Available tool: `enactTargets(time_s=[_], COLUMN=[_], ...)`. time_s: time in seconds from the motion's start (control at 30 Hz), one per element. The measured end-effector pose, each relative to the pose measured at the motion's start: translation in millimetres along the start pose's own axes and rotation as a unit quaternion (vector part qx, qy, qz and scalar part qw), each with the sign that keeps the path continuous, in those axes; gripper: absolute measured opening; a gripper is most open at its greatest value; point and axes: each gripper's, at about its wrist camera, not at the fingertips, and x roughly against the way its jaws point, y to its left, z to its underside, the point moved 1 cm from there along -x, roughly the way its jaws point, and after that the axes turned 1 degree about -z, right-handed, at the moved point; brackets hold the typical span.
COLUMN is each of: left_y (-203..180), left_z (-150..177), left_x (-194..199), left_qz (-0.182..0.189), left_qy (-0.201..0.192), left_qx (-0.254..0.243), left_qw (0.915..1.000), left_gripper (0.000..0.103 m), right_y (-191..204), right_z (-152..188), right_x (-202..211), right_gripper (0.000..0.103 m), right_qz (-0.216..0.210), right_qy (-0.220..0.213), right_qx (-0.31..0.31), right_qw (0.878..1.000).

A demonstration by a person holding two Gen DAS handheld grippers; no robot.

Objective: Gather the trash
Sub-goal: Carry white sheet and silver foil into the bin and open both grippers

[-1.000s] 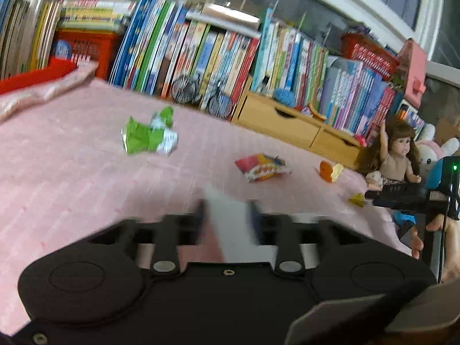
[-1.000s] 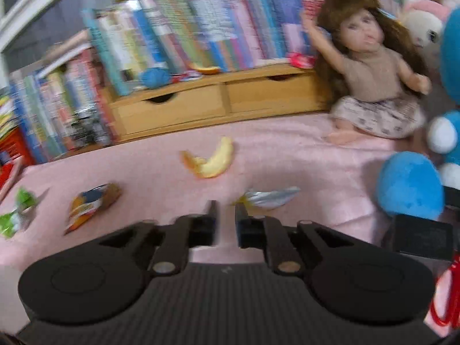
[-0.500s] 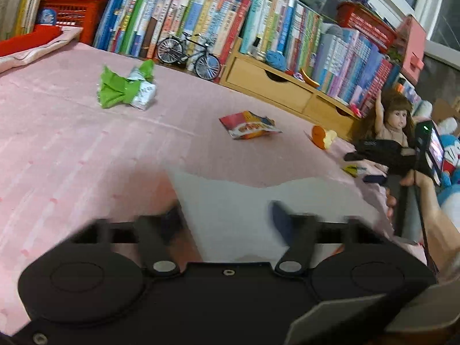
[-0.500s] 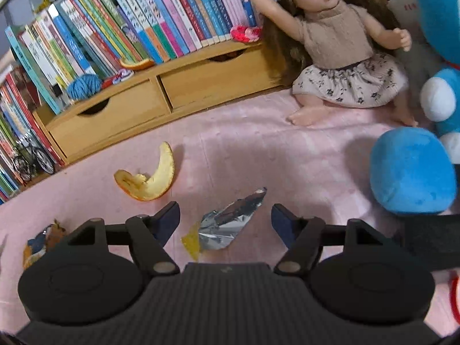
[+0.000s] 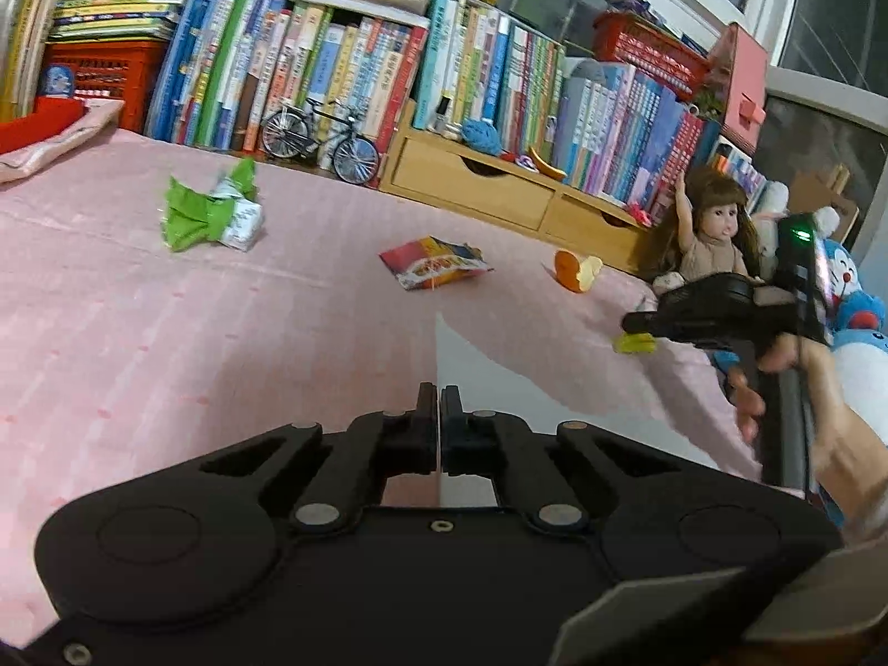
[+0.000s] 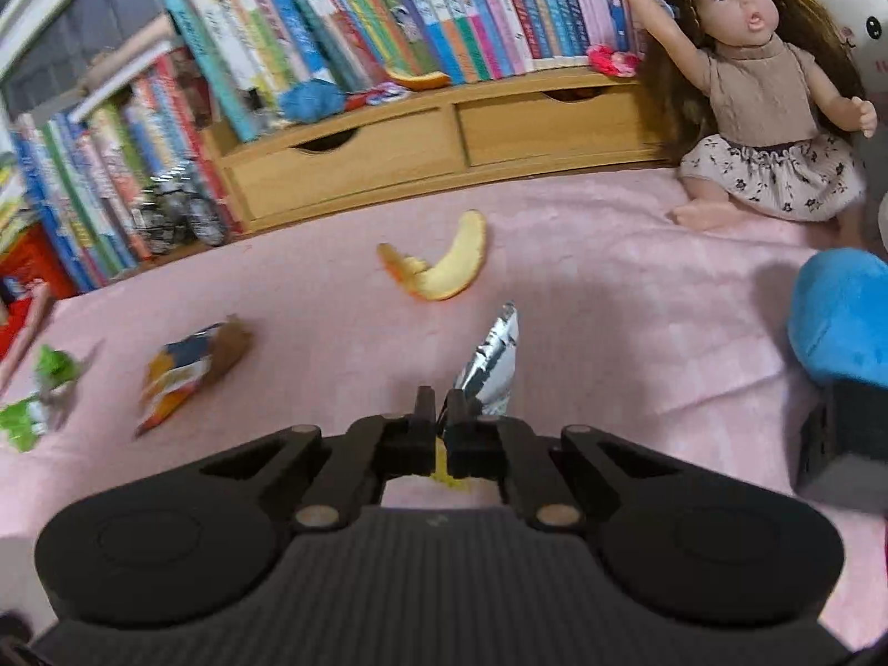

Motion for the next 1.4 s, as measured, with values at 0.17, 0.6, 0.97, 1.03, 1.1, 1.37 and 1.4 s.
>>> enactTargets(time_s=[0.17,0.6,0.97,1.03,1.1,1.37,1.4], left_y=[9.9,15.3,29.2,27.4,24.0,1.7,-0.3], left_z=[1.5,25.9,51.5,51.7,51.7,45.7,45.6], left_x=[17.6,75.6,59.6,59.3,62.2,107.3,113.9], left_qz=[-0.005,0.003,0.023,0.023,0.026,0.022,0.018], left_qy=[0.004,0.015,0.074,0.078,0.079,0.033,0.028], left_qx=[0.012,-0.009,0.058,0.057,0.051,-0.026,-0.038], left_qw=[0.9999,0.9998,0.9953,0.9951,0.9952,0.9989,0.9987], left_gripper=[0.001,0.003,0.031,0.004,0.001,0.001,0.001], right_y=[14.4,51.4,58.3,58.9,59.3,61.3,61.5], right_z=[22.7,102.7,142.0,144.0,146.0,155.5,157.4], right_x=[41.0,128.5,133.6,136.3,140.0,163.0,167.6], right_gripper=[0.004,0.004,0.004,0.004,0.004,0.004,0.004], right_qz=[-0.039,-0.118,-0.125,-0.131,-0.136,-0.149,-0.153], right_qy=[0.000,0.011,0.030,0.030,0.030,0.029,0.029], right_qx=[0.007,0.023,0.023,0.020,0.021,0.028,0.028], right_qw=[0.999,0.993,0.991,0.991,0.990,0.988,0.987])
